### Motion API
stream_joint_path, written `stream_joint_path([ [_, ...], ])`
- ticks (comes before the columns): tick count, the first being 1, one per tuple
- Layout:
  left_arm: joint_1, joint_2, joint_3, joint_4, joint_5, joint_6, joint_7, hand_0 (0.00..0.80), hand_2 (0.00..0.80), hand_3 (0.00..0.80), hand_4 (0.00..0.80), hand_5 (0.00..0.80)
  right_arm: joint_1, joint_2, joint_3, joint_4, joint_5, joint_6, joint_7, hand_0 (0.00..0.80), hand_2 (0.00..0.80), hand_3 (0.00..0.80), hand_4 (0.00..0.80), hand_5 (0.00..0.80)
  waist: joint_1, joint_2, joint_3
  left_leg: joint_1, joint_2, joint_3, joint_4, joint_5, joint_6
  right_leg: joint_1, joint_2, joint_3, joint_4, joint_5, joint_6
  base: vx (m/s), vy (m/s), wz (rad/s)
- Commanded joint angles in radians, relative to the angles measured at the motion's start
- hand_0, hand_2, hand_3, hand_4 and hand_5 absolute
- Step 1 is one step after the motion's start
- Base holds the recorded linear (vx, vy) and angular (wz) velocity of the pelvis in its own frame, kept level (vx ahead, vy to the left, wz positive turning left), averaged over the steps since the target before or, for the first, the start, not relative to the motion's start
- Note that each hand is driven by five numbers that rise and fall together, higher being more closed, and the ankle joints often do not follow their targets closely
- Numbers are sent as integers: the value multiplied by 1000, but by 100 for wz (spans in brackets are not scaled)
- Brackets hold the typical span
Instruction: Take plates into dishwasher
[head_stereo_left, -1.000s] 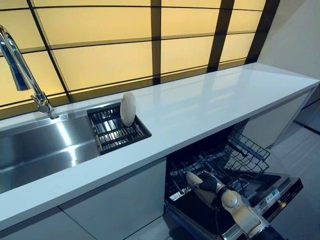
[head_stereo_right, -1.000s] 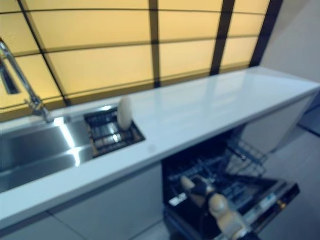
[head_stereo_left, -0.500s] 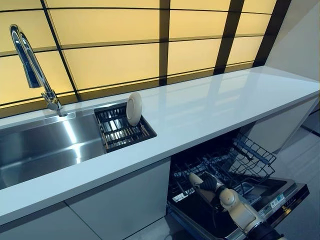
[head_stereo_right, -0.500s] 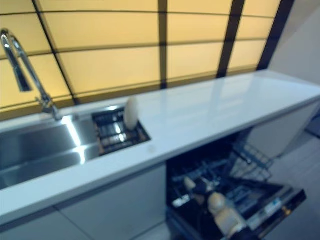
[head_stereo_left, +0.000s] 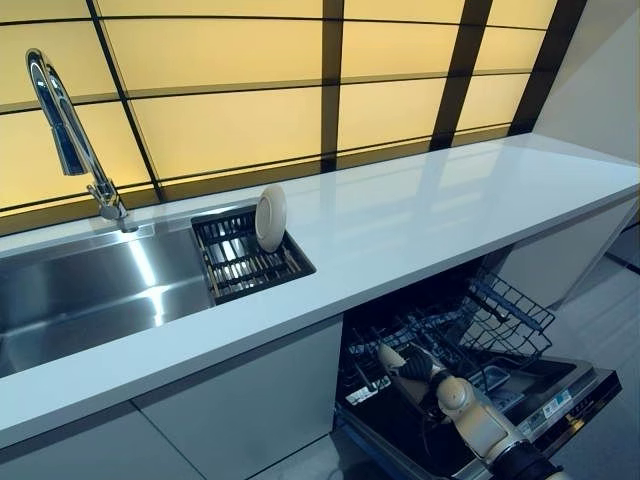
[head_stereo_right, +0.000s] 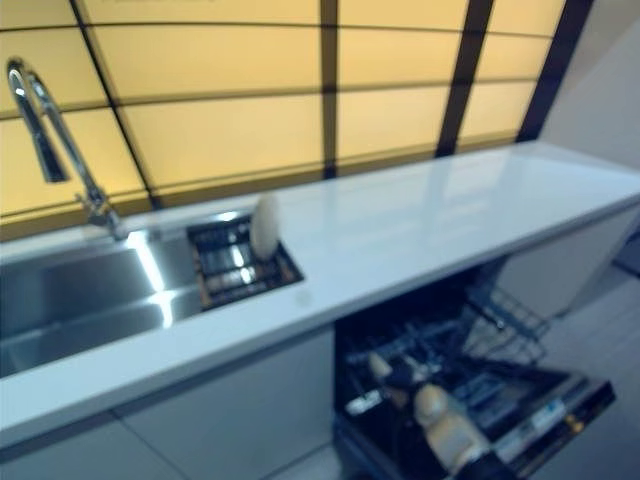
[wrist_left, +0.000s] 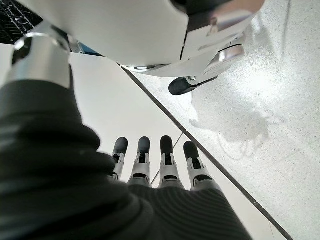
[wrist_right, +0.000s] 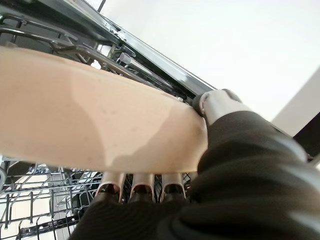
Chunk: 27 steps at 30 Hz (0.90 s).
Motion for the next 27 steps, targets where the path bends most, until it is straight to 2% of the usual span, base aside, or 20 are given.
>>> stream_joint_path([
  [1,-31,0,-111,28,38,-1,-6,0,0,0,0,0,-15,32,30,-4,-20,-20,-2,800,800,800,800,800,31,2,-9,-81,72,11,16,100,-97,-34,-24,-42,4,69,-47,0,0,0],
  [3,-30,1,-110,21,39,3,-8,0,0,0,0,0,-16,30,26,-9,-16,-21,-6,800,800,800,800,800,31,3,-9,-80,73,11,16,100,-97,-35,-23,-42,4,68,-47,0,0,0],
  [4,-30,1,-111,21,37,1,-8,0,0,0,0,0,-15,30,26,-10,-18,-23,-9,668,668,668,668,668,30,3,-9,-80,74,12,16,101,-97,-36,-23,-42,4,68,-47,0,0,0],
  [6,-30,0,-110,20,38,3,-9,0,0,0,0,0,-14,30,24,-11,-18,-25,-12,571,571,571,571,571,29,4,-10,-80,75,13,17,104,-98,-35,-23,-42,4,67,-48,0,0,0],
  [8,-30,1,-110,21,37,1,-11,0,0,0,0,0,-15,30,22,-9,-22,-24,-8,577,577,577,577,577,28,6,-10,-79,76,14,18,106,-98,-34,-22,-42,4,67,-49,0,0,0],
  [10,-31,-1,-113,22,36,1,-10,0,0,0,0,0,-15,29,23,-7,-19,-23,-14,480,480,480,480,480,27,6,-10,-79,77,13,19,108,-99,-34,-22,-41,5,66,-50,0,0,0],
  [11,-31,-1,-113,25,35,0,-10,0,0,0,0,0,-16,29,23,-8,-19,-19,-13,364,364,364,364,364,26,6,-10,-80,78,14,21,109,-99,-34,-22,-41,5,66,-51,0,0,0],
  [13,-32,-5,-111,29,37,-1,-8,0,0,0,0,0,-17,28,20,-7,-20,-19,-12,279,279,279,279,279,26,7,-9,-81,78,14,22,110,-100,-34,-22,-41,5,67,-50,0,0,0],
  [14,-31,-5,-111,32,37,-4,-7,0,0,0,0,0,-17,29,20,-5,-21,-18,-11,82,82,82,82,82,25,7,-10,-79,79,15,21,110,-100,-34,-22,-42,5,67,-51,0,0,0],
  [16,-31,-6,-112,32,36,-4,-6,0,0,0,0,0,-15,30,19,-4,-21,-18,-14,0,0,0,0,0,24,7,-10,-78,80,16,21,110,-100,-34,-23,-42,5,67,-51,0,0,0],
  [27,-33,-3,-113,27,31,0,-10,0,0,0,0,0,-16,25,17,-9,-39,-17,-15,0,0,0,0,0,23,10,-10,-74,78,20,19,107,-99,-35,-27,-49,6,68,-50,0,0,0],
])
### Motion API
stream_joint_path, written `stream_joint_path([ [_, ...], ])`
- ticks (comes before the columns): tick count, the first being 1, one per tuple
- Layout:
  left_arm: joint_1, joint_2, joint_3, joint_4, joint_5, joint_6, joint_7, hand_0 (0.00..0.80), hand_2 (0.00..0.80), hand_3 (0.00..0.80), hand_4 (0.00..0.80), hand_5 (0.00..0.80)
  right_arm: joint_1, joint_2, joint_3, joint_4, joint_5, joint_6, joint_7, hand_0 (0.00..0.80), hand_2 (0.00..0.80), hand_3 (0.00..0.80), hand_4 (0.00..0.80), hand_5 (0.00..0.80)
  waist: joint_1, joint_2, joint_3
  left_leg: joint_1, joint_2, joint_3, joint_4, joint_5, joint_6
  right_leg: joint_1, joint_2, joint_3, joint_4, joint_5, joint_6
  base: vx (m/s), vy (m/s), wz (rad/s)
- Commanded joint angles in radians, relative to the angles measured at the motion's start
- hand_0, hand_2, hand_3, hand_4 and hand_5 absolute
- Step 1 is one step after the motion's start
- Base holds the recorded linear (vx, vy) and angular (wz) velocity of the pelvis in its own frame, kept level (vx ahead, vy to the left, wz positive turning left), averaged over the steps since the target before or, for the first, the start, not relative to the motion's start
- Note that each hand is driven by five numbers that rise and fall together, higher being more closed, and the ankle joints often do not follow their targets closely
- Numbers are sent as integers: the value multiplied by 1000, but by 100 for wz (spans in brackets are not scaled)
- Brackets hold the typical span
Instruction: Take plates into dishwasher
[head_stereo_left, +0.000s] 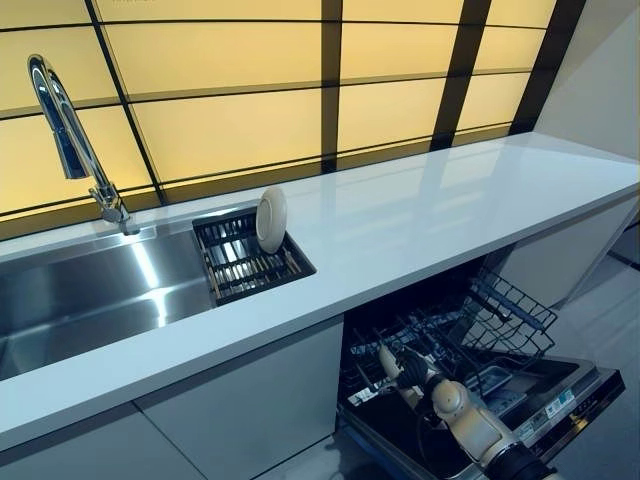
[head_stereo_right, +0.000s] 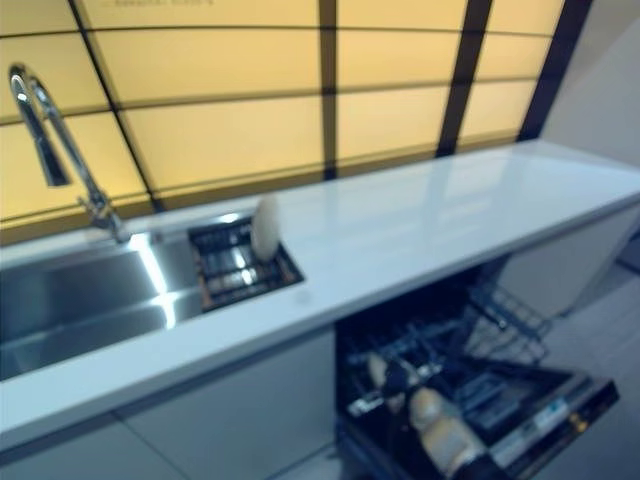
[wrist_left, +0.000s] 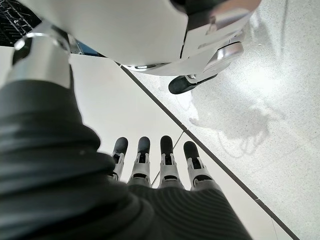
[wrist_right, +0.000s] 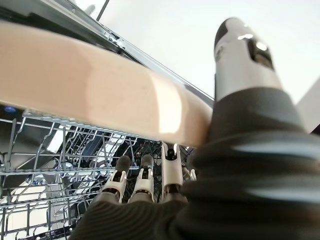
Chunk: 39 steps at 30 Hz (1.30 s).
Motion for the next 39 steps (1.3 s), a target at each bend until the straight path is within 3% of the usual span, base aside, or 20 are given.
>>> stream_joint_path([
  [1,-30,-4,-95,26,32,0,-11,0,0,0,0,0,-18,3,0,-26,-23,-21,-8,0,0,0,0,0,23,0,-6,-73,78,20,20,107,-99,-35,-26,-48,6,68,-50,0,0,0],
  [18,-20,-12,-93,23,20,-7,5,0,0,0,0,0,-5,-9,-19,-82,-26,-47,-50,0,0,0,0,0,23,2,2,-75,86,25,25,116,-101,-35,-23,-55,11,68,-53,0,0,0],
  [39,29,-14,-32,-13,13,-12,21,0,0,0,0,0,161,-66,-169,-351,42,-150,-32,0,0,0,0,0,-32,-6,4,-44,95,63,5,95,-96,-46,-18,-15,12,71,-43,-3,-5,-2],
])
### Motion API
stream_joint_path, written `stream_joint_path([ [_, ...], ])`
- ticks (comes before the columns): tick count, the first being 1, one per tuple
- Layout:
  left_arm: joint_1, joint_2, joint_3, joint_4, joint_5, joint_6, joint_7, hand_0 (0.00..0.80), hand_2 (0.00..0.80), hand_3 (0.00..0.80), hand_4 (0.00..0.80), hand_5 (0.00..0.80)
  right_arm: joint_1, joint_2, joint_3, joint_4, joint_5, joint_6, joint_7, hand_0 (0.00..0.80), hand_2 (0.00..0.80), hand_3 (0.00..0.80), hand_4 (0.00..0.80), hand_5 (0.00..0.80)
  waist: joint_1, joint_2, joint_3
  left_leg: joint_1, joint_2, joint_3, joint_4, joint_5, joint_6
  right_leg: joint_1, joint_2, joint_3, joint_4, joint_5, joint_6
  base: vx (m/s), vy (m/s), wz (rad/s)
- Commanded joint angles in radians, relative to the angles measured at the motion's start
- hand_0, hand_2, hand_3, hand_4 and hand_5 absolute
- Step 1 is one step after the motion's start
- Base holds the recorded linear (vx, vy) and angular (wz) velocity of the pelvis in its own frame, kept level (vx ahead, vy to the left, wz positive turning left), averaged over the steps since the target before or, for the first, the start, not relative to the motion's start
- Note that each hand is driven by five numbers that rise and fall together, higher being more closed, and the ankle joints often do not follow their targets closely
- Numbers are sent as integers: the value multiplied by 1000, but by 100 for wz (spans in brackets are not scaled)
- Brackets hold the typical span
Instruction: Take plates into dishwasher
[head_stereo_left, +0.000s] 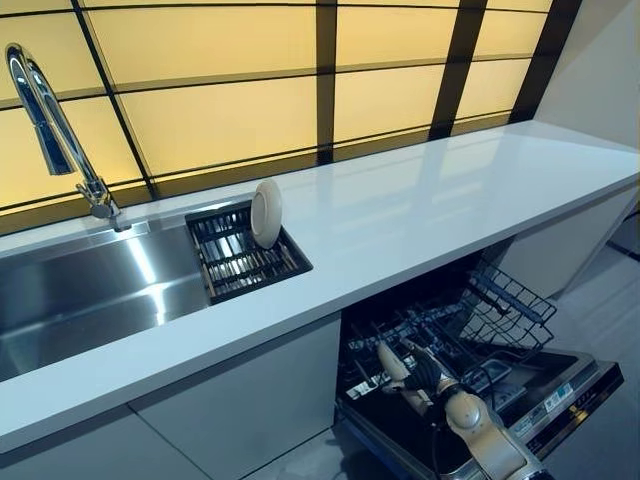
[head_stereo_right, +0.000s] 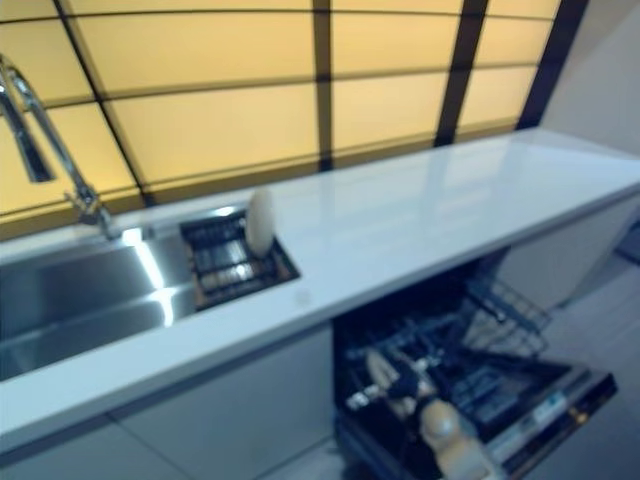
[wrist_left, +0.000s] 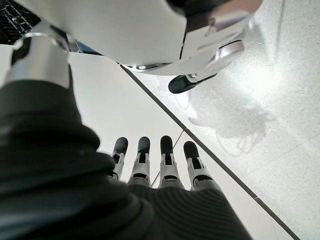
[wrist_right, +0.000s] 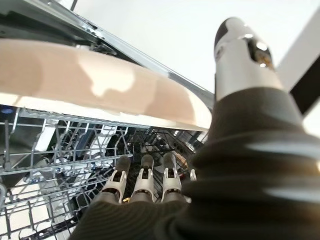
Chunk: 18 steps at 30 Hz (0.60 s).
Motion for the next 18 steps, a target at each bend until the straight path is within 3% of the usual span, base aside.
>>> stream_joint_path([
  [1,-2,-12,-61,32,14,-14,-3,0,0,0,0,0,-2,-43,-73,-123,17,-67,-5,0,0,0,0,0,-3,3,-21,-44,83,26,16,93,-95,-28,-12,-16,11,72,-43,-8,-12,-4],
  [18,5,-6,-29,42,-6,-23,7,0,0,0,0,0,50,-55,-171,-227,106,-155,-20,0,0,0,0,0,-31,-5,-24,-35,77,34,11,63,-87,-32,-11,4,12,70,-38,-7,-4,-2],
])
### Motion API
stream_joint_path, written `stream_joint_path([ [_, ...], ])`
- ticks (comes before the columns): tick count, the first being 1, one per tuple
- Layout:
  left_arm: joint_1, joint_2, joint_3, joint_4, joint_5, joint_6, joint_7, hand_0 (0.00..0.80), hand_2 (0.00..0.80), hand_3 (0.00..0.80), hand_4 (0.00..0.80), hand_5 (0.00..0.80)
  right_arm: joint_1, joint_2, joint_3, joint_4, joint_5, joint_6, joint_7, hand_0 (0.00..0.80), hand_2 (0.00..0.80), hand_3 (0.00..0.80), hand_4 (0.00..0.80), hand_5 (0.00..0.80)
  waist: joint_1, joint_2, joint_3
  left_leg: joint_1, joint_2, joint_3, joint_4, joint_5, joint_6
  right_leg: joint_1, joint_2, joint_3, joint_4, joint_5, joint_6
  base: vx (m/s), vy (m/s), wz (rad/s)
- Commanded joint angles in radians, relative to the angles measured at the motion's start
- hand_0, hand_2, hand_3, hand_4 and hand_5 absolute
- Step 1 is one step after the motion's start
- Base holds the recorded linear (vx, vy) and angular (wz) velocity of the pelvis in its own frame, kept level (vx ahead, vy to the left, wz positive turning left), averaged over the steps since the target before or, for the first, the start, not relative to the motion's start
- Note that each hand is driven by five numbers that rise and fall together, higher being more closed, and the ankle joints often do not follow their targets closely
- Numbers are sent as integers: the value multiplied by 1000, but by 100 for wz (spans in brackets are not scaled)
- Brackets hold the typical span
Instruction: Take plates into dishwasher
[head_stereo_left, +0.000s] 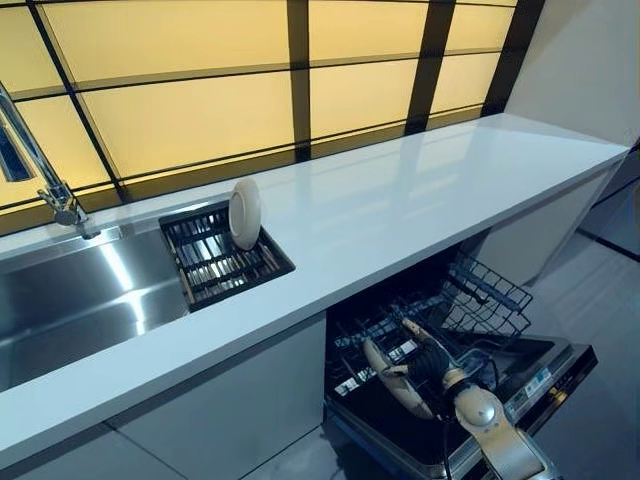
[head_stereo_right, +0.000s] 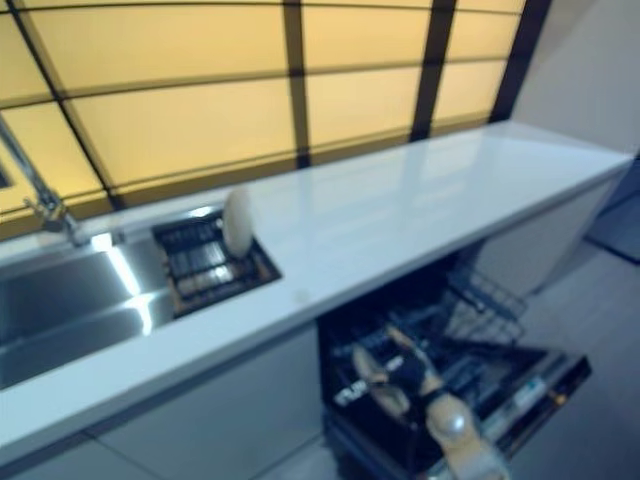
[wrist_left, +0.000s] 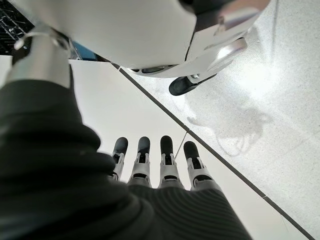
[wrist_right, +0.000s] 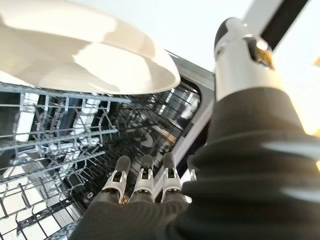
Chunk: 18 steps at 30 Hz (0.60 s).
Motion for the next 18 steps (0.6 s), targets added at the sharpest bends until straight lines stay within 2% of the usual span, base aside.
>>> stream_joint_path([
  [1,-1,-12,-28,41,-5,-20,1,0,0,0,0,0,-4,-50,-64,-112,33,-76,-18,0,0,0,0,0,-4,5,-31,-49,76,13,22,62,-87,-31,-7,-10,12,70,-38,0,0,0],
  [13,7,-7,-4,43,-28,-34,8,0,0,0,0,0,28,-71,-164,-170,94,-119,-84,0,0,0,0,0,-31,4,-35,-44,78,19,18,55,-87,-42,-2,13,13,71,-35,-11,-2,-3],
  [18,9,-4,7,52,-35,-38,12,0,0,0,0,0,42,-79,-220,-204,133,-178,-141,0,0,0,0,0,-41,3,-38,-42,79,21,16,48,-86,-44,0,21,11,72,-33,-20,-17,-5],
])
